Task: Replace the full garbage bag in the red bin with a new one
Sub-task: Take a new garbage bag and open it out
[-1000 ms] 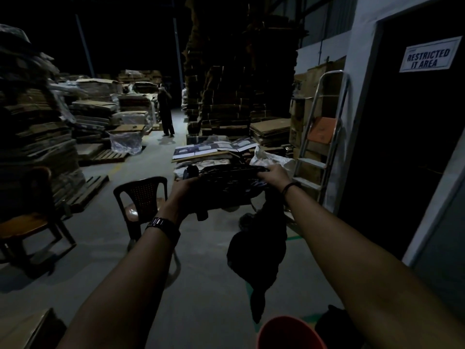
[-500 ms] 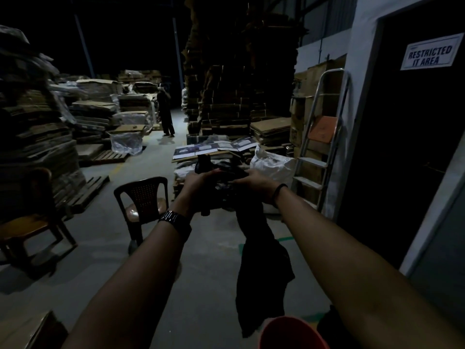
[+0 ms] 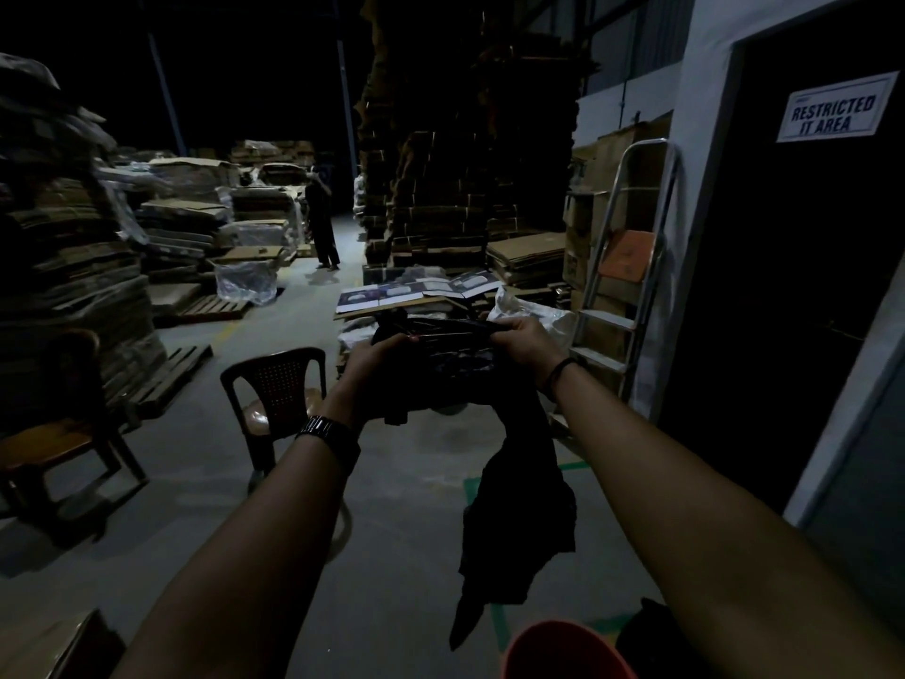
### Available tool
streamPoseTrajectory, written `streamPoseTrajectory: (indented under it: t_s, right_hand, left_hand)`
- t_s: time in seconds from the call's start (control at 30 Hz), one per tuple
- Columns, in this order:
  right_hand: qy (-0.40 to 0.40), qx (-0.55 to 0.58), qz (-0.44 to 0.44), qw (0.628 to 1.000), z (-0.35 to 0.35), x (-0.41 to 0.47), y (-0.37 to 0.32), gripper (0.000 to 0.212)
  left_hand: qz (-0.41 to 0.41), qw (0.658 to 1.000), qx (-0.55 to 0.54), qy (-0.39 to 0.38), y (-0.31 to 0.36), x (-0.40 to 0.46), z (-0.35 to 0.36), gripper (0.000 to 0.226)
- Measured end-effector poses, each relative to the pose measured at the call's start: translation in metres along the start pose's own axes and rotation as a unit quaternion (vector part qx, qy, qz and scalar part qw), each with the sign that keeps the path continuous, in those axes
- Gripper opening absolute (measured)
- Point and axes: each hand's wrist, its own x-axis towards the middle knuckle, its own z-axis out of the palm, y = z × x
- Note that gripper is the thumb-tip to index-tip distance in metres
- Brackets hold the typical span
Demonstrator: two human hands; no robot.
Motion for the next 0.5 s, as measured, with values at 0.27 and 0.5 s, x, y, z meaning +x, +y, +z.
streamPoseTrajectory:
  t_s: [0.27, 0.5]
  right_hand:
    - [0.079, 0.014, 0.001, 0.997, -0.016, 0.002, 0.001, 0.029]
    - [0.116, 0.038, 0.012, 0.992, -0.029, 0.003, 0.005, 0.03]
  left_hand:
    - [-0.009, 1.0, -0.014, -0.01, -0.003, 0.005, 0.002, 0.021]
    - [-0.034, 0.999, -0.02, 0.016, -0.006, 0.019, -0.01, 0.041]
